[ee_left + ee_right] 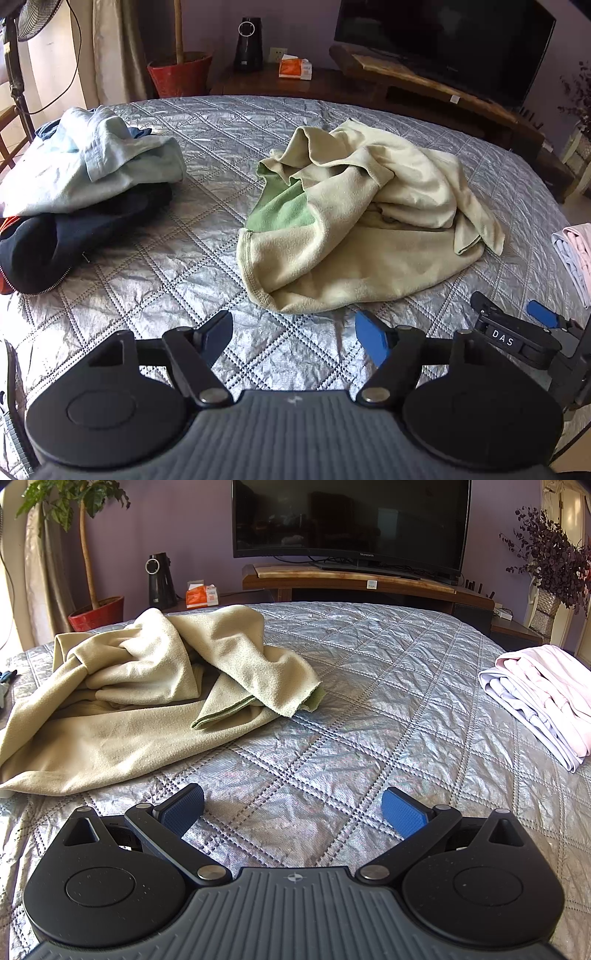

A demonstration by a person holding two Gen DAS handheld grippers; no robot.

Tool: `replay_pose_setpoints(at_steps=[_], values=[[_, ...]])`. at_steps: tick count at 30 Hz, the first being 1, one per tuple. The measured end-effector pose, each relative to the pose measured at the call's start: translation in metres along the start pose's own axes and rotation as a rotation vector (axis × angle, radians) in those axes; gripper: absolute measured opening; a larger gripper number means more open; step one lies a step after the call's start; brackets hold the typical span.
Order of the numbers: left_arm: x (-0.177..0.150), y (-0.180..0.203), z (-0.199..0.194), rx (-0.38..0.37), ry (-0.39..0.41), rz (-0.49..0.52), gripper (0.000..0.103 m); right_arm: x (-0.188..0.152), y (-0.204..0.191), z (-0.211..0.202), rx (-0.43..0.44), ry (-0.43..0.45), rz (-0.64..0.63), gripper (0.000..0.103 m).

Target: Fold clothes

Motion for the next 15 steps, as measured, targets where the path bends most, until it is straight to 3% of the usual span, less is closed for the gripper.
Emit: replay_pose_setpoints(at_steps=[6, 8, 15], values=[[-0.001, -0.011, -0.004, 0.036, 0.012, 0.008, 0.071, 0.000, 0.000, 0.000, 0.000, 0.000, 0.000, 0.103], [-0.002, -0.015, -0.005, 0.048, 0.016, 0.011, 0.076, 0.000, 0.000, 0.000, 0.000, 0.000, 0.000, 0.103], [-0.004, -0.016, -0.008, 0.046, 0.006, -0.002, 0.075, 0.000, 0.000, 0.000, 0.000, 0.000, 0.000, 0.103]])
Point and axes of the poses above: each gripper's, at about its wrist camera, not at the fingertips, and z roughly the way its jaws point, y to its right, x to its top, the point moved 10 cm from there along z, roughly the way its jaws point, and after that the axes turned 4 degrees about -z, right-handed, at the moved point
